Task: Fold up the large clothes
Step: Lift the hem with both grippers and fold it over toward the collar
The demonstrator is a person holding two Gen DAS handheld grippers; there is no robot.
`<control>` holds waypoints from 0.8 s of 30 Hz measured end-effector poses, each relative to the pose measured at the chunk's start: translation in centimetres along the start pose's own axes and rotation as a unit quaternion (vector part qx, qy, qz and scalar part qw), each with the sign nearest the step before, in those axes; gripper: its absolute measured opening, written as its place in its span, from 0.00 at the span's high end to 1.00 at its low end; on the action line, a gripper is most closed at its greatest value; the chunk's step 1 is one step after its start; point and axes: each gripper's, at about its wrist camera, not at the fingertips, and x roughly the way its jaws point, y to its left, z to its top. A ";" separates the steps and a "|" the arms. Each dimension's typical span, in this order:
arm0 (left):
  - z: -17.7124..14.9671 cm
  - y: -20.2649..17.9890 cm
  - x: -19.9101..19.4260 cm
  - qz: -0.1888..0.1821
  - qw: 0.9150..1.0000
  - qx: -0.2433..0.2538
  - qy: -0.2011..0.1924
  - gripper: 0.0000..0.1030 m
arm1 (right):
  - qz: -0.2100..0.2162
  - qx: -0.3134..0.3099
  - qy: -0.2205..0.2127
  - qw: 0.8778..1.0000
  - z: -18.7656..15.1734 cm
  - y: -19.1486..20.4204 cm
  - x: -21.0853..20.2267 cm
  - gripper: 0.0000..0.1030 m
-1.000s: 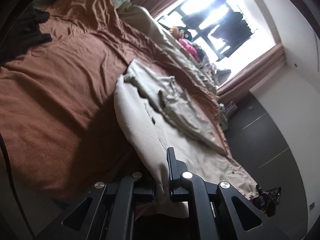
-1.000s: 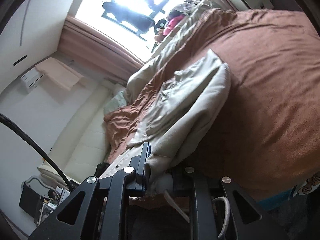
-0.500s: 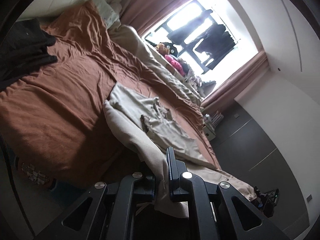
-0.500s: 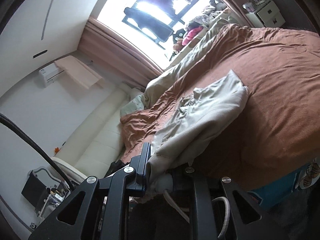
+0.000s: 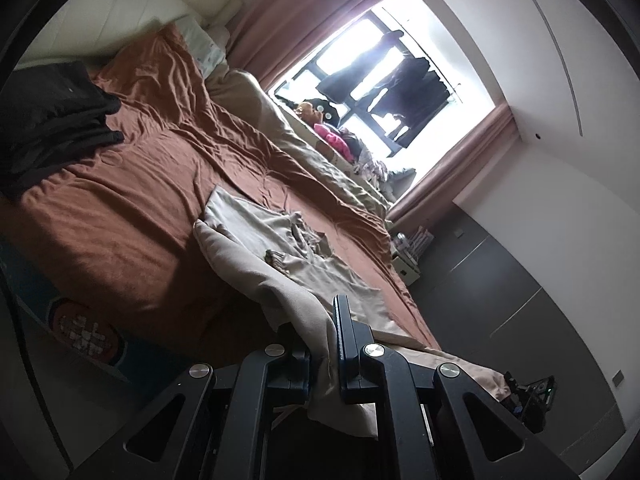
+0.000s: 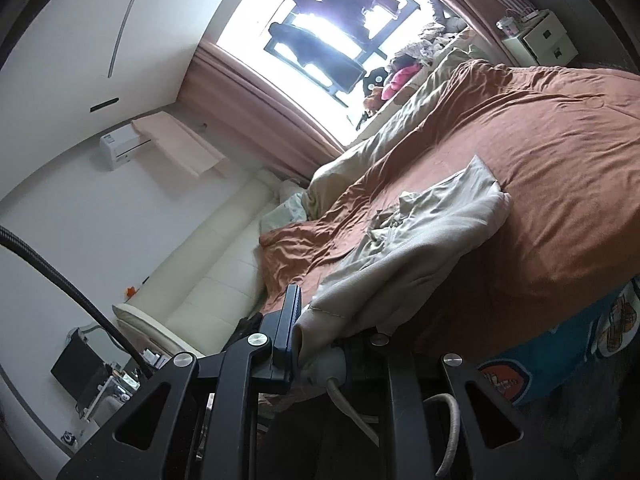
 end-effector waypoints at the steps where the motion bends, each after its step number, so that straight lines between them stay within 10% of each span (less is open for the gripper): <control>1: -0.2 -0.1 -0.2 0.000 1.000 0.001 0.000 0.91 | 0.000 0.001 0.000 1.000 -0.3 -0.1 -0.3 0.86; 13: -1.5 0.5 -2.0 -0.012 1.000 0.005 -0.004 0.91 | -0.011 -0.002 0.005 1.000 0.2 -0.4 -1.0 0.86; 24: 4.6 -2.9 1.5 -0.018 0.999 0.041 -0.030 0.91 | -0.009 -0.031 -0.008 0.999 7.6 0.5 3.7 0.86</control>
